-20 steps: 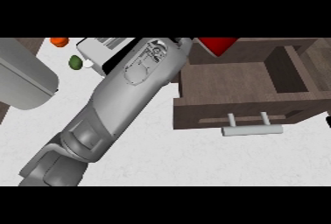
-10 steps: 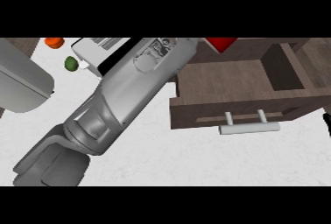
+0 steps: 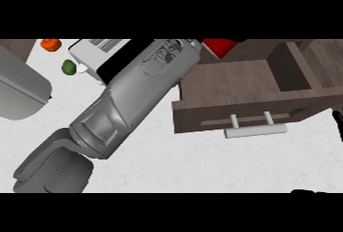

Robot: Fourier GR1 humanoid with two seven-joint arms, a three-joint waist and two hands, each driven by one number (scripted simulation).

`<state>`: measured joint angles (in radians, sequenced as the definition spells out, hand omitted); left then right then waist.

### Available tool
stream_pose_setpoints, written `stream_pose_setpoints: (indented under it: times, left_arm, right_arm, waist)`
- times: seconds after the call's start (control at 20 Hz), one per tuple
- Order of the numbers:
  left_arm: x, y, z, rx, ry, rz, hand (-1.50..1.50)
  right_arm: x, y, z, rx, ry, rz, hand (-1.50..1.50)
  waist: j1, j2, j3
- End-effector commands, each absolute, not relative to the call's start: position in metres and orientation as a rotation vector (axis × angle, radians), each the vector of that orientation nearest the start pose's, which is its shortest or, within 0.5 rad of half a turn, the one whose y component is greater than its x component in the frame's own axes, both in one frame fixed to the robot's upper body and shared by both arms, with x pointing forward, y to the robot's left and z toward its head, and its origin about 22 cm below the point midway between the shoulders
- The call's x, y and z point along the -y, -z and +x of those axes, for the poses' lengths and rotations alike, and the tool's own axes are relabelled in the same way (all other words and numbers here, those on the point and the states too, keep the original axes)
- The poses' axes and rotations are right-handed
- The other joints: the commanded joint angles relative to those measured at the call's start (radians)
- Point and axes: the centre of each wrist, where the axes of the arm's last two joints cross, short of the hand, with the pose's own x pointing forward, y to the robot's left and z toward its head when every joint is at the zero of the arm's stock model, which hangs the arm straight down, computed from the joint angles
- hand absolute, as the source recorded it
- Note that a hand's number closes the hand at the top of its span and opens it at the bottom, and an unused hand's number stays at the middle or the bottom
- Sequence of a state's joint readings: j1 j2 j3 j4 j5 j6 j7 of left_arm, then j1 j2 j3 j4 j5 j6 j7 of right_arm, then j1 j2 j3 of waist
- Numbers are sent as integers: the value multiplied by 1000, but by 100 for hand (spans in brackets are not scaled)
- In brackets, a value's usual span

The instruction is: Pick up the can, place it into the drawer and close the drawer

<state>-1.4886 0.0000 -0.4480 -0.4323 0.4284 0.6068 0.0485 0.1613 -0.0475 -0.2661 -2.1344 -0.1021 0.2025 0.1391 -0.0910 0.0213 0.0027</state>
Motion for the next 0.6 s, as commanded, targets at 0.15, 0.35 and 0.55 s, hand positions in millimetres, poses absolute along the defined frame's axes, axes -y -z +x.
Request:
stream_pose_setpoints:
  times: [0.15, 0.35, 0.55]
  left_arm:
    - [16, -198, 428, 1773, 282, 234, 150]
    - [16, -191, 427, 1801, 306, 262, 150]
    - [9, -166, 426, 1773, 296, 297, -150]
  right_arm:
    - [296, -114, 179, 1859, -10, -129, -150]
    - [299, -107, 189, 1865, -13, -153, -150]
    - [289, -109, 184, 1875, -35, -144, -150]
  waist:
    - [-23, 4, 0]
    - [-27, 8, 1]
    - [-32, 6, 0]
